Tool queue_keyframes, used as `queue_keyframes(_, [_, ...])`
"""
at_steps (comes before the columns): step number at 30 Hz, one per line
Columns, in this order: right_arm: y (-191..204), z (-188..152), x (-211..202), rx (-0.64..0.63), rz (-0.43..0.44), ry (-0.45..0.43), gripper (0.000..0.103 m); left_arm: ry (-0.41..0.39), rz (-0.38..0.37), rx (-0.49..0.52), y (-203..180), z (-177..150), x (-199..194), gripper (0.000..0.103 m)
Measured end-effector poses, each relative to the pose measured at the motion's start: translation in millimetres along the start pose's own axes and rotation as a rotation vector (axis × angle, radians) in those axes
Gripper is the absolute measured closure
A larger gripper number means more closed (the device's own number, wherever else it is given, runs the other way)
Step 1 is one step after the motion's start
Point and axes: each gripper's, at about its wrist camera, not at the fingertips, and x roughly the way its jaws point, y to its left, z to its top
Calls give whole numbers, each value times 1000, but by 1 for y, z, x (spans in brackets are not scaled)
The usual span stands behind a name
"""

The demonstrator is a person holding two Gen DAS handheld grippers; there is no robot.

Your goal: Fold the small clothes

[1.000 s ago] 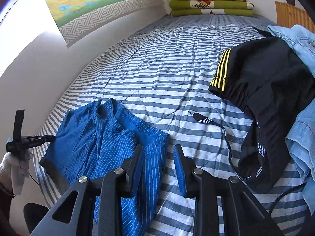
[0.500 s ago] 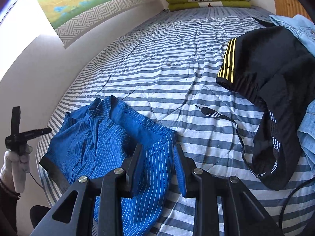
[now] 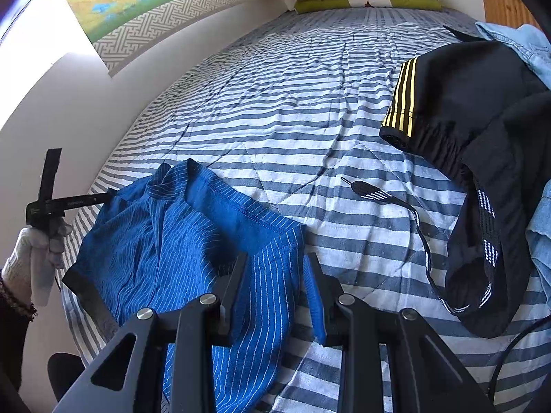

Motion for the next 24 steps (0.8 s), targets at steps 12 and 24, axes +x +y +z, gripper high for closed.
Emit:
queue_keyframes(12, [-15, 5, 2, 71, 11, 6, 75, -17, 103, 42, -5, -8, -5, 92])
queue_keyframes(24, [17, 9, 16, -83, -56, 48, 75, 135, -184, 387, -143, -128, -17, 92])
